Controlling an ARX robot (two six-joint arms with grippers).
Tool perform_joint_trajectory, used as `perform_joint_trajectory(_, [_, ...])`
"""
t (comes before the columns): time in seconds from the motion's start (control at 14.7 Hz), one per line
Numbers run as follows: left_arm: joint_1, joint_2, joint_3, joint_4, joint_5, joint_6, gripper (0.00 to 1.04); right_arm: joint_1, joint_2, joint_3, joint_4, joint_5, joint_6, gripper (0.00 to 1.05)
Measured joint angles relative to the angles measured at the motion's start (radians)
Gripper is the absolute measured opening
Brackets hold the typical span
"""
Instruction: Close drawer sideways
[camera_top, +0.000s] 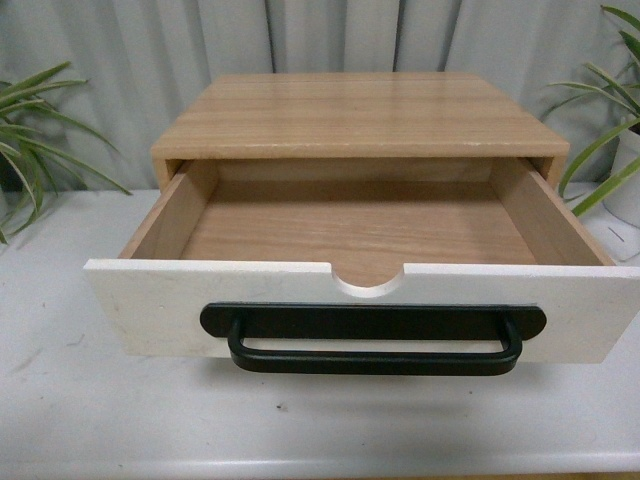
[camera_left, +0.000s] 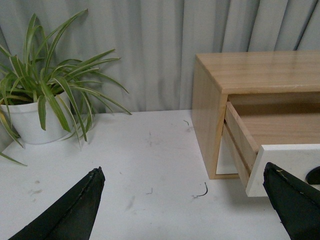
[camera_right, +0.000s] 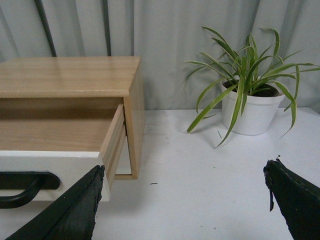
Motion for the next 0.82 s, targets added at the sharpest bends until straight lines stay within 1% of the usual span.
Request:
perform_joint_trajectory(0.14, [0.0,0.0,0.0,0.0,0.0,0.0,0.98,0.0,0.0,0.0,0.0,0.0,0.0,0.98])
perform_joint_trajectory(0.2, [-0.011,0.012,0.014,-0.057,-0.031,-0.026,0.98,0.078,0.102,0.056,-0.146,0.181,0.129,0.98])
perform_joint_trajectory(0.27, [-0.002,0.33,0.206,-0.235,-0.19,-0.263,0.98,0.021,0.368,0.149,0.036,0.265,0.314,0.98])
perform_joint_trajectory(0.34, [-0.017,0.395,0.246,-0.156,-0.191,-0.255,0.98,-0.002,0.46,0.2,0.135,0.225,0.296,0.98])
perform_joint_trajectory(0.41, [-0.069,0.483,0.301,-0.053,-0.17,-0.19,0.98,-0.003,0.589,0.269,0.247,0.141,0.216,0.98])
perform_joint_trajectory(0.48, [-0.11,0.554,0.343,0.012,-0.154,-0.082,0.98,0.007,0.681,0.329,0.271,0.074,0.111,0.98])
perform_joint_trajectory(0.55, [-0.146,0.602,0.375,0.049,-0.133,0.023,0.98,0.009,0.74,0.364,0.298,0.036,0.035,0.98])
perform_joint_trajectory(0.61, [-0.171,0.627,0.395,0.06,-0.123,0.106,0.98,0.031,0.801,0.407,0.303,0.004,-0.073,0.98])
perform_joint_trajectory(0.68, [-0.222,0.647,0.419,0.05,-0.116,0.248,0.98,0.054,0.835,0.436,0.298,-0.032,-0.171,0.98])
perform_joint_trajectory(0.75, [-0.265,0.655,0.437,0.023,-0.11,0.372,0.98,0.082,0.869,0.468,0.282,-0.06,-0.3,0.98])
perform_joint_trajectory(0.82, [-0.286,0.661,0.445,0.009,-0.106,0.427,0.98,0.098,0.886,0.489,0.264,-0.081,-0.381,0.98])
